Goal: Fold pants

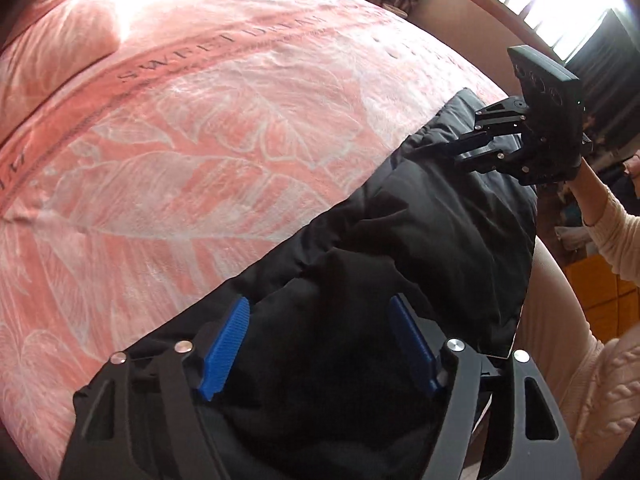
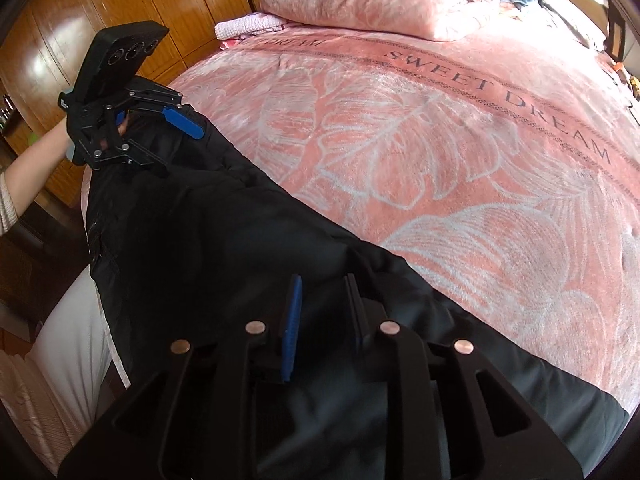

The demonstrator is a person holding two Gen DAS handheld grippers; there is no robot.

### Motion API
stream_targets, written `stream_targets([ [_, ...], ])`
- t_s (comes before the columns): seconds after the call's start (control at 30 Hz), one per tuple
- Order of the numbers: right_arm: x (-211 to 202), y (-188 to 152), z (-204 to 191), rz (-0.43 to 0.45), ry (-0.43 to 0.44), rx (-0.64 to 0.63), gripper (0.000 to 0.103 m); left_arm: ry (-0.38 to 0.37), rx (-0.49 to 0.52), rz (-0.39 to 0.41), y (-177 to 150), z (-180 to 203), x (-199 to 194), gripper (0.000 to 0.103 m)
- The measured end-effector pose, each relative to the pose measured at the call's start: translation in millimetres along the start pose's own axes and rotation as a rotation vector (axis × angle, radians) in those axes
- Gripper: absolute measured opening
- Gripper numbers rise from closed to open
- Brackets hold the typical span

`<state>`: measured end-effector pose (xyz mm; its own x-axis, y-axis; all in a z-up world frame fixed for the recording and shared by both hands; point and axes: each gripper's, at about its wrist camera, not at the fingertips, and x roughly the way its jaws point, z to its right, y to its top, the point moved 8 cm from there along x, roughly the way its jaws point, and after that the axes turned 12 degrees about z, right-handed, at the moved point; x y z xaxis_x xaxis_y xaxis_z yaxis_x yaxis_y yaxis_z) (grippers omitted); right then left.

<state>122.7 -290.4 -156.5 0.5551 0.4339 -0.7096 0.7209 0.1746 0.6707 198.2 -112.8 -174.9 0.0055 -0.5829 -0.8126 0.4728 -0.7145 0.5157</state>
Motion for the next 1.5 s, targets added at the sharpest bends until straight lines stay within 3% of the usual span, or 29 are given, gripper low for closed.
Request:
stream_targets([
  [0.17,-6,-4,-6,0.018,0.013,0.007,0.023,-0.006,0.046,-0.128,-7,-20,16,0.063],
  [0.33,-2,-3,-3,0.032,0.018,0.039,0.023,-0.085,0.031,-0.211,-14,-22,27,0.061],
  [0.4,2,-3,0,0.028,0.012,0.049,0.023,-0.073,0.063,-0.231,-17,-22,30,0.038],
  [0.5,4,-3,3,0.035,0.001,0.067,0.023,-0.043,0.039,-0.249,-16,-31,34,0.014],
  [0.6,2,-3,7,0.051,-0.014,0.095,0.023,-0.038,0.036,-0.222,-12,-32,26,0.005],
  [0.77,8,-10,14,0.041,-0.042,0.125,0.023,0.052,-0.018,-0.109,5,-49,7,0.005],
  [0.87,11,-14,12,0.032,-0.045,0.131,0.022,0.044,0.021,-0.199,-15,-39,16,0.006],
  [0.93,9,-15,10,0.035,-0.056,0.124,0.022,0.058,0.019,-0.205,-18,-37,13,0.011],
  [0.97,6,-15,10,0.039,-0.058,0.125,0.023,0.062,-0.004,-0.182,-14,-39,7,0.014],
  [1.03,-1,-16,9,0.055,-0.054,0.143,0.026,0.113,-0.060,-0.126,-10,-49,-13,0.031],
  [1.07,-5,-16,9,0.064,-0.053,0.150,0.027,0.145,-0.077,-0.102,-9,-55,-25,0.045],
  [1.13,-11,-17,7,0.080,-0.050,0.158,0.027,0.257,-0.069,-0.060,-16,-72,-47,0.044],
  [1.23,-12,-20,5,0.086,-0.049,0.170,0.027,0.351,-0.051,-0.058,-32,-86,-62,0.023],
  [1.37,-7,-22,4,0.083,-0.042,0.195,0.027,0.313,0.000,-0.081,-36,-75,-53,0.024],
  [1.43,-4,-22,2,0.080,-0.039,0.194,0.027,0.319,0.036,-0.103,-32,-72,-40,0.035],
  [1.5,-1,-23,1,0.071,-0.039,0.193,0.027,0.322,0.054,-0.119,-28,-74,-28,0.037],
])
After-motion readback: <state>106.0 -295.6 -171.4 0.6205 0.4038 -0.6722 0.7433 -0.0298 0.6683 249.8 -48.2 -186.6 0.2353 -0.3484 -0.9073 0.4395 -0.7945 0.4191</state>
